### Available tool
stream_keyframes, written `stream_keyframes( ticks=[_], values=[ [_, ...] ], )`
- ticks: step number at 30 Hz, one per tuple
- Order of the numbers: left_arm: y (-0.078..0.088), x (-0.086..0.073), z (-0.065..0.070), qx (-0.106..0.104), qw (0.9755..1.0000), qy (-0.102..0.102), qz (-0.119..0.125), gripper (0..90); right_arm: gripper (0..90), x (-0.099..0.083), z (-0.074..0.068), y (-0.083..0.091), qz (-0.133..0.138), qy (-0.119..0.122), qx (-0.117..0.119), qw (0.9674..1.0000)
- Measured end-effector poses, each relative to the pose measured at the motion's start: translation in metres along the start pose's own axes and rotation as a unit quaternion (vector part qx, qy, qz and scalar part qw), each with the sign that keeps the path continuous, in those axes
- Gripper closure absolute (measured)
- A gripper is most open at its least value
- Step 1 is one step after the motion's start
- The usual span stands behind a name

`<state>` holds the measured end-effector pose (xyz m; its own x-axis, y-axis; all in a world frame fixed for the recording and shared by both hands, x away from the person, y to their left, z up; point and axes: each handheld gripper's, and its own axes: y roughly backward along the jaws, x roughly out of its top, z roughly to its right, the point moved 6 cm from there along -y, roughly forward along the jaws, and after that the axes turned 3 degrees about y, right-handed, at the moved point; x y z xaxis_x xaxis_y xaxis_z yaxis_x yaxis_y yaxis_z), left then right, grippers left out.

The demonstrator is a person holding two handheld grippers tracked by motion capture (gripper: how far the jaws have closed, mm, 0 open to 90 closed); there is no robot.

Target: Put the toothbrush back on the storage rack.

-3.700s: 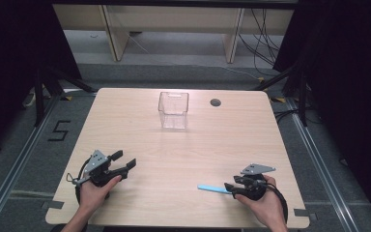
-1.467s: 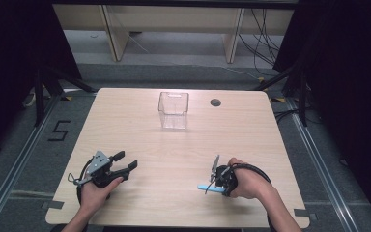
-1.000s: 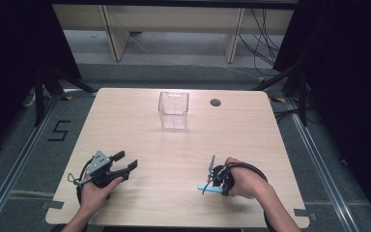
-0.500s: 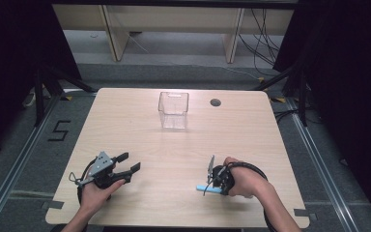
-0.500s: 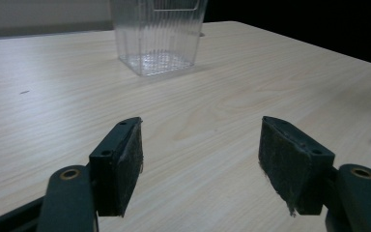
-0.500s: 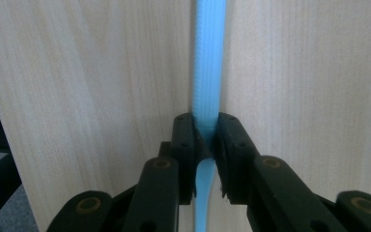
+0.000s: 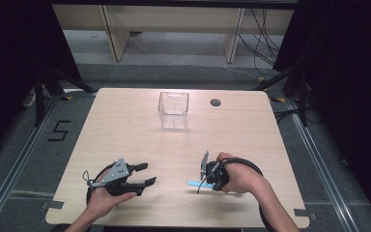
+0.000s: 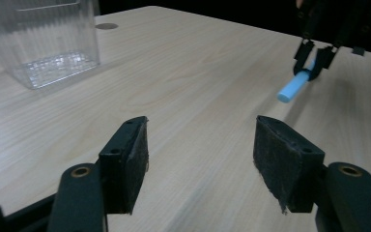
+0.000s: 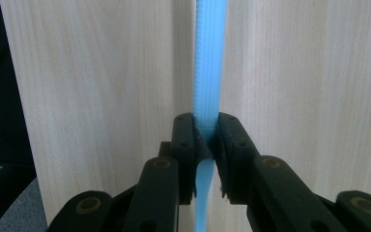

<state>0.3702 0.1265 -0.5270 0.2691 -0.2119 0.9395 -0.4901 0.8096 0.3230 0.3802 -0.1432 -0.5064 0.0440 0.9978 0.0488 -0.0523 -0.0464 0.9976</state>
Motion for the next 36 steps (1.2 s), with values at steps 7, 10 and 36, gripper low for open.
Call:
stream_keyframes(
  ticks=[7,10,36],
  values=[
    [-0.011,0.003,0.013,-0.037,0.9982,-0.044,-0.021,45.0,78.9,0.014,0.0,0.007,0.003,0.008,-0.002,1.0],
    [-0.016,0.004,0.017,-0.048,0.9972,-0.052,-0.023,45.4,78.9,0.019,0.001,0.009,0.006,0.021,0.0,0.9998],
    [-0.053,0.006,0.047,-0.138,0.9829,-0.101,-0.068,59.5,78.9,0.063,-0.004,0.014,0.007,0.077,0.009,0.9969]
  ],
)
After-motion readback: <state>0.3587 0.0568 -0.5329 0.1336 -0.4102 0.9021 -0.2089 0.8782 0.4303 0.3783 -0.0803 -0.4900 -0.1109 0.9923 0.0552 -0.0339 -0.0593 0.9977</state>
